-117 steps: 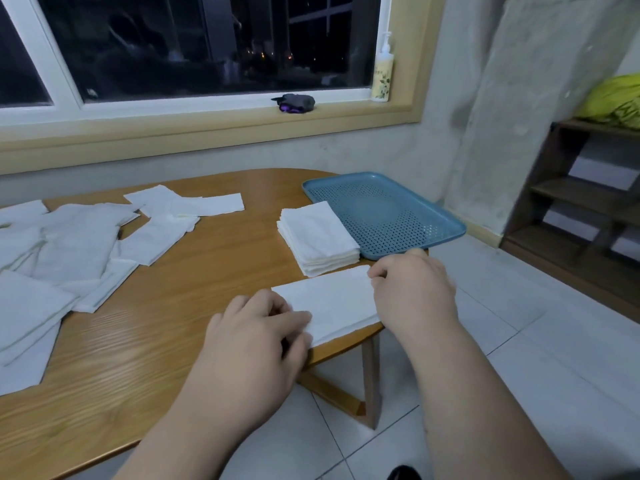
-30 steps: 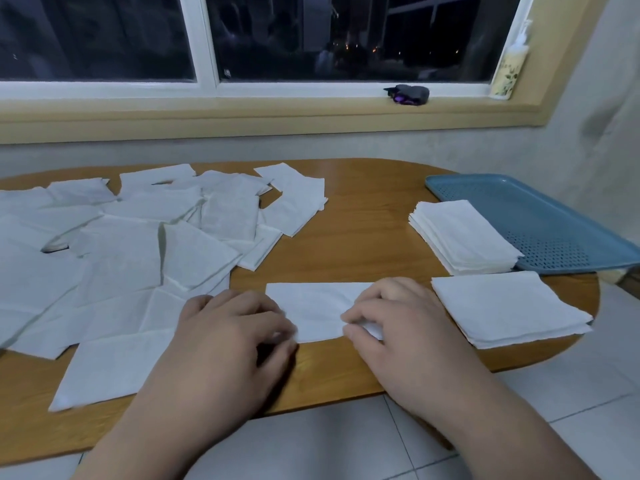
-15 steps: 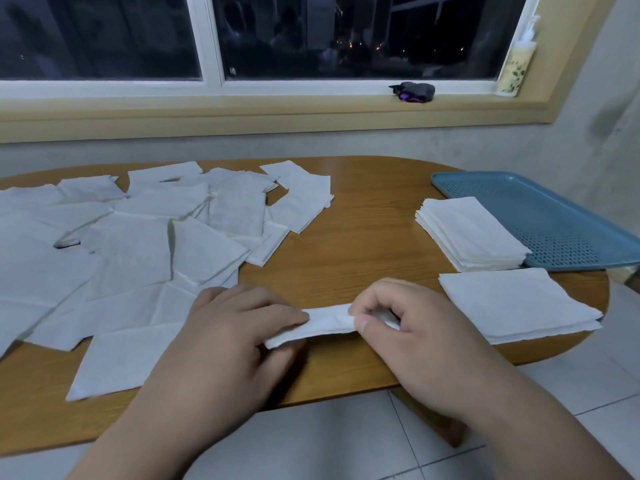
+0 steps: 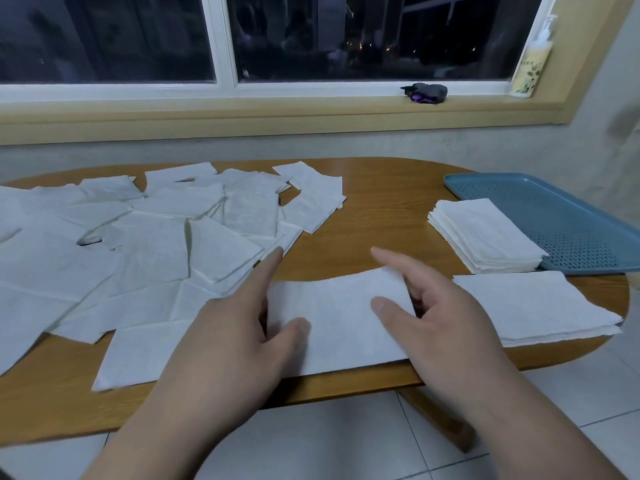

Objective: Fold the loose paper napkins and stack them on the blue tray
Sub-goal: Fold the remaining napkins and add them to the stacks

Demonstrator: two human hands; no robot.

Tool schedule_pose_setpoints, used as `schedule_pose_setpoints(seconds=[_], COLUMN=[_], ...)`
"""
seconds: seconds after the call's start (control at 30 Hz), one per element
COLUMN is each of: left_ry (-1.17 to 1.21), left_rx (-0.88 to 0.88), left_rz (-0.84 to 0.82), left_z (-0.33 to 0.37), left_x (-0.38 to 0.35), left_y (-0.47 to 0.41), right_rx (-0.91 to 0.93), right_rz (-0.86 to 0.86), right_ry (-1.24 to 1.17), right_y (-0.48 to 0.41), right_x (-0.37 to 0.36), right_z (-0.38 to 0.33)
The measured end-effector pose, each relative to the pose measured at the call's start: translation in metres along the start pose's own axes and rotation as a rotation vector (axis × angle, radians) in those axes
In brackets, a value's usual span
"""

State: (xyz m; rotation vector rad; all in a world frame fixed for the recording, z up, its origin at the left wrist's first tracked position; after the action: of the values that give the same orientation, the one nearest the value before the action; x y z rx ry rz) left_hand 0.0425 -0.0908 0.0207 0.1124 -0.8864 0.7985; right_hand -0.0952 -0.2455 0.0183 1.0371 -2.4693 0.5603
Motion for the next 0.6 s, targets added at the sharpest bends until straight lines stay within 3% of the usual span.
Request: schedule_pose_setpoints(seconds=[0.13,0.33,0.47,0.6], left_ry=[-0.281,-0.27,-0.275,-0.255], left_rx=[-0.166,-0.327,-0.375,-0.393], left_rz=[0.123,-0.086,-0.08,-0.072], left_z=[0.007,0.008,0.008,0.008], left_x=[0.008,-0.013,-0.015,-0.013], left_y=[-0.001,0.002,0.002,0.002], right_rx=[-0.013,0.02,0.045,0.105], right_rz=[-0.03,-0.018,0.08,0.025], right_ry=[0.24,0.485,0.542,0.558], right_y=[-0.006,-0.008,-0.007,-0.004], right_x=[-0.006,-0.011,-0.004,-0.012], right_z=[0.005,0.006,0.001,-0.006])
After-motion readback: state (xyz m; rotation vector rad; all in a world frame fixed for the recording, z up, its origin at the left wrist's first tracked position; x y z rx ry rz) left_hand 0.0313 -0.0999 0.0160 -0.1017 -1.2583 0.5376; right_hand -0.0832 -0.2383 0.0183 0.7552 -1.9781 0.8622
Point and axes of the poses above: each hand's wrist, its own y-axis away from the middle knuckle, its own x-axis out of the back of the hand, z = x × y, the point moved 9 cm from there along -y, towards the middle knuckle, and after that the axes turned 2 degrees about -x, right-handed, at the moved point
